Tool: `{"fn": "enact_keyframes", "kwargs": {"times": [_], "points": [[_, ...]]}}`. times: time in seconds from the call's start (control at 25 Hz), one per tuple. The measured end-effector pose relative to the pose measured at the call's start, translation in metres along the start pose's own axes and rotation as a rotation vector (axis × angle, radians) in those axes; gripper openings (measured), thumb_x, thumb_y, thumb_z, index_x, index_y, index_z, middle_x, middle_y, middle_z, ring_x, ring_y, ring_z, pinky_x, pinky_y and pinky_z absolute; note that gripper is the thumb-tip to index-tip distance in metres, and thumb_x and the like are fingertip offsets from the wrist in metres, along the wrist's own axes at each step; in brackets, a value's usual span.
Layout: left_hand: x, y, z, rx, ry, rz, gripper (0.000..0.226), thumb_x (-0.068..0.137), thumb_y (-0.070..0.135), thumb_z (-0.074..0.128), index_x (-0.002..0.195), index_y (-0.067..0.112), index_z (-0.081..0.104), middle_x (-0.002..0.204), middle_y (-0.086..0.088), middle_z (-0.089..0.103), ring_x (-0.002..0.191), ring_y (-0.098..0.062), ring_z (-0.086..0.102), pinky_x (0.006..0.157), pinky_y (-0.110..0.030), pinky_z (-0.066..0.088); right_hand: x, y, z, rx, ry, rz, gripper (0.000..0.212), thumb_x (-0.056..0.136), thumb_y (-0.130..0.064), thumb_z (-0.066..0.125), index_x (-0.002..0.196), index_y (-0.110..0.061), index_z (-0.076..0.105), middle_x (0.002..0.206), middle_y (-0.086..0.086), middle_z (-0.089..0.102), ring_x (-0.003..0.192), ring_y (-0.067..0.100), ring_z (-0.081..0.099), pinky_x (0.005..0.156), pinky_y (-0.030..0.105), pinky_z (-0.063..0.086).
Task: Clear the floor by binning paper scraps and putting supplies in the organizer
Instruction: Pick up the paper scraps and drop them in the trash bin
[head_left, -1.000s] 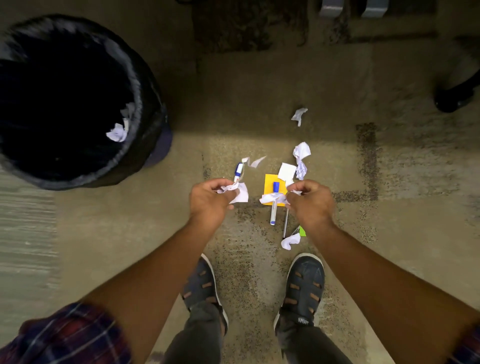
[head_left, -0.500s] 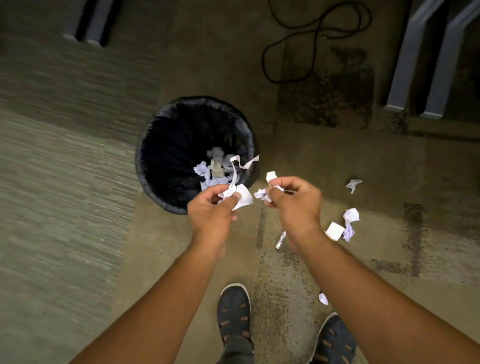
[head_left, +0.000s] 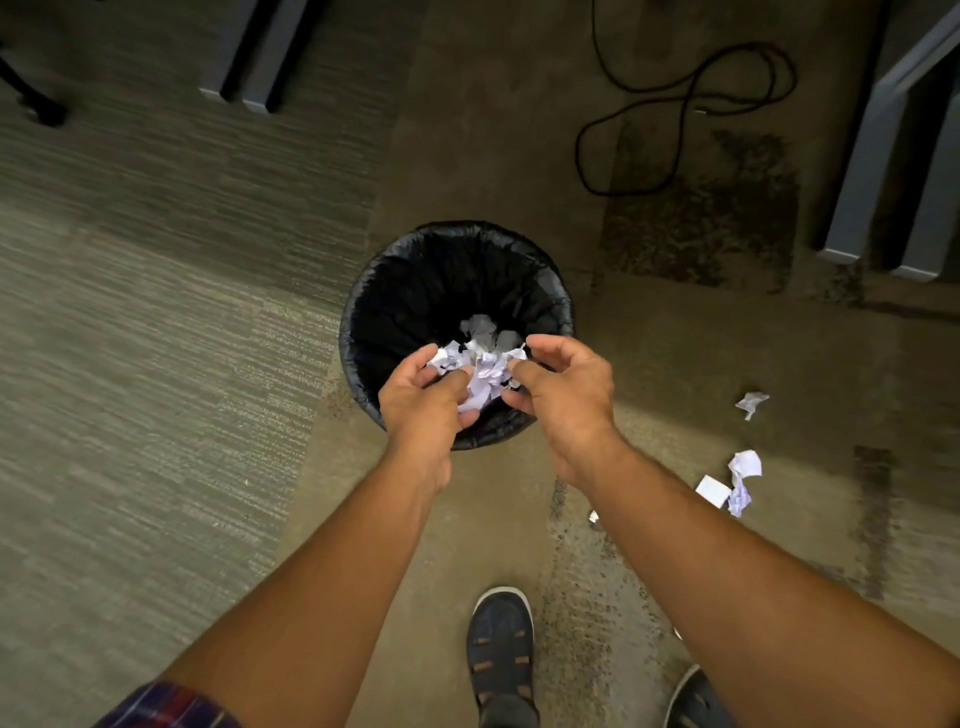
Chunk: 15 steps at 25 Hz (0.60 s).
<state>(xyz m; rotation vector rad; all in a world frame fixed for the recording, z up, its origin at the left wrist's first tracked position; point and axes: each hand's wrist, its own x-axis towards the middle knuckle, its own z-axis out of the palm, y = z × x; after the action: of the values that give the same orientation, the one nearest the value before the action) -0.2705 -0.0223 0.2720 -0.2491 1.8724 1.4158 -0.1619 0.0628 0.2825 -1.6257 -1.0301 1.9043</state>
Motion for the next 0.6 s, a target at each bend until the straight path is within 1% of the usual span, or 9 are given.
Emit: {"fn": "enact_keyframes", "kwargs": {"times": [0.12,0.28,0.32,0.36,0.44,0.48,0.52,0.56,0.6], "points": [[-0.002,-0.004,0.002,0.048,-0.003,0.006,0.045,0.087,0.020,0.080,0.127,0.032,0.067,0.116,0.009,0.069,0.101,-0.021,0.077,0.074,-0.038,0.067,0.002,-0.001,-0.012,-0.006,0.001,-0.010,0.029,0.085,-0.005,0.077,0.109,-0.021,0.074,0.100,-0.012,0.071,0.080,0.001,0.076,0.067,0.029,0.064],[-0.012,-0.014,0.011,0.112,-0.028,0.054,0.041,0.090,0.023,0.075,0.129,0.028,0.066,0.123,0.003,0.069,0.105,-0.022,0.074,0.066,-0.030,0.061,-0.002,-0.001,-0.043,-0.059,0.055,-0.043,0.035,0.084,-0.009,0.078,0.116,-0.021,0.071,0.095,-0.017,0.074,0.077,-0.009,0.071,0.072,0.035,0.064],[-0.016,-0.017,0.017,0.138,-0.051,0.089,0.039,0.090,0.022,0.074,0.128,0.028,0.066,0.124,0.007,0.070,0.105,-0.019,0.074,0.066,-0.029,0.060,-0.004,0.000,-0.054,-0.084,0.071,-0.060,0.037,0.084,-0.010,0.079,0.118,-0.022,0.070,0.091,-0.020,0.075,0.078,-0.007,0.072,0.076,0.038,0.064],[-0.021,-0.020,0.023,0.171,-0.075,0.130,0.037,0.091,0.021,0.074,0.126,0.030,0.067,0.120,0.015,0.070,0.102,-0.013,0.074,0.066,-0.030,0.059,-0.006,0.003,-0.066,-0.112,0.088,-0.070,0.039,0.084,-0.011,0.079,0.120,-0.022,0.069,0.094,-0.020,0.075,0.083,-0.001,0.073,0.081,0.042,0.063],[-0.034,-0.028,0.039,0.266,-0.106,0.231,0.036,0.091,0.018,0.074,0.122,0.034,0.065,0.101,0.033,0.070,0.082,0.001,0.070,0.067,-0.036,0.062,-0.010,0.012,-0.093,-0.193,0.134,-0.090,0.045,0.084,-0.010,0.078,0.125,-0.024,0.066,0.116,-0.010,0.071,0.099,0.016,0.072,0.091,0.046,0.061],[-0.040,-0.036,0.048,0.325,-0.111,0.292,0.038,0.090,0.018,0.075,0.122,0.033,0.063,0.101,0.033,0.070,0.076,0.001,0.068,0.072,-0.040,0.063,-0.012,0.019,-0.110,-0.248,0.163,-0.109,0.048,0.083,-0.010,0.078,0.126,-0.024,0.065,0.124,-0.003,0.068,0.102,0.020,0.069,0.093,0.045,0.060],[-0.046,-0.044,0.056,0.390,-0.114,0.362,0.041,0.089,0.019,0.076,0.125,0.031,0.063,0.112,0.027,0.068,0.079,-0.003,0.068,0.080,-0.040,0.064,-0.013,0.027,-0.126,-0.302,0.189,-0.130,0.050,0.082,-0.009,0.079,0.127,-0.024,0.065,0.127,-0.001,0.065,0.103,0.020,0.067,0.093,0.042,0.059],[-0.051,-0.054,0.063,0.460,-0.124,0.434,0.045,0.088,0.021,0.077,0.129,0.029,0.062,0.124,0.019,0.063,0.086,-0.008,0.069,0.084,-0.036,0.062,-0.014,0.035,-0.142,-0.339,0.215,-0.140,0.052,0.081,-0.009,0.079,0.128,-0.025,0.064,0.130,-0.001,0.063,0.103,0.018,0.066,0.092,0.039,0.058],[-0.057,-0.066,0.071,0.525,-0.141,0.498,0.048,0.086,0.023,0.078,0.131,0.028,0.060,0.130,0.011,0.059,0.093,-0.012,0.068,0.084,-0.031,0.060,-0.015,0.044,-0.159,-0.361,0.237,-0.139,0.054,0.080,-0.010,0.080,0.129,-0.026,0.063,0.131,-0.001,0.061,0.103,0.016,0.064,0.091,0.035,0.058]]}}
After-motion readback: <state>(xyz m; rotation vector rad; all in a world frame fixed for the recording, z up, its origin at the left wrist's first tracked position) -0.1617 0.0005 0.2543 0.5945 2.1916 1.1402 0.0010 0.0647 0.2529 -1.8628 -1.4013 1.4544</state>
